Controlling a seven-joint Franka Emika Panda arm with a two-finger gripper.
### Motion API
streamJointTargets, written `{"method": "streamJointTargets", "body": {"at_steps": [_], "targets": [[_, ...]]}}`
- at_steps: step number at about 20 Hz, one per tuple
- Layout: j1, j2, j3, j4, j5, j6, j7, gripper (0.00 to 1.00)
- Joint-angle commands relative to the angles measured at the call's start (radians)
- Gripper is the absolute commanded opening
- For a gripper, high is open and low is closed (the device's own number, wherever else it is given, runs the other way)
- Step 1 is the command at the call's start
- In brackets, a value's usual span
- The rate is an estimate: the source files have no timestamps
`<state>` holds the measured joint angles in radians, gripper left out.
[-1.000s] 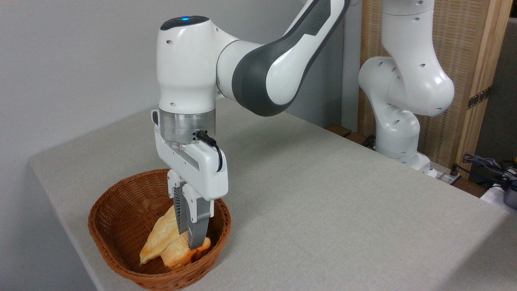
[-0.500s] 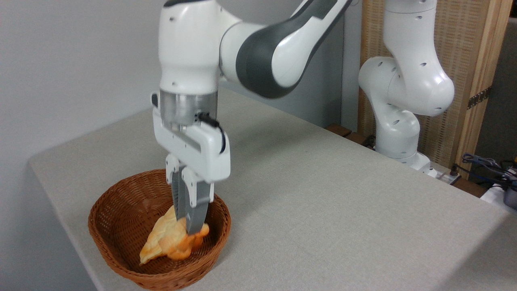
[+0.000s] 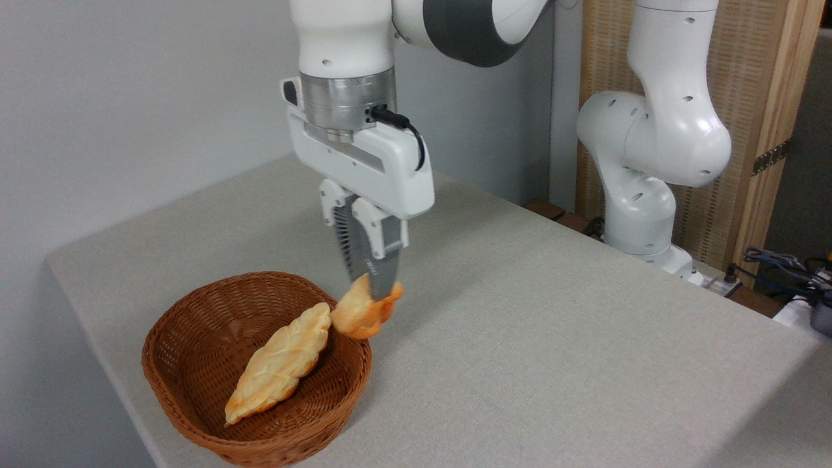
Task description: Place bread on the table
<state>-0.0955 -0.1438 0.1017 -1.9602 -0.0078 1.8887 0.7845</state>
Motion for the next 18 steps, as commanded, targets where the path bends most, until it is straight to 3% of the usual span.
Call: {"method": "streamJointTargets", "body": {"at_steps": [1,2,3,4,18], "targets": [[-0.010,-0.002,0.003,-0.006,-0.017,-0.127,0.047,0.46],[-0.010,0.004,0.001,-0.006,-0.015,-0.146,0.054,0.46],[-0.012,0.007,0.001,-0.006,-0.015,-0.157,0.056,0.57],[-0.012,0.010,0.001,-0.008,-0.015,-0.164,0.050,0.97],[-0.029,0.066,-0.033,-0.008,-0.008,-0.189,0.052,1.00]]}}
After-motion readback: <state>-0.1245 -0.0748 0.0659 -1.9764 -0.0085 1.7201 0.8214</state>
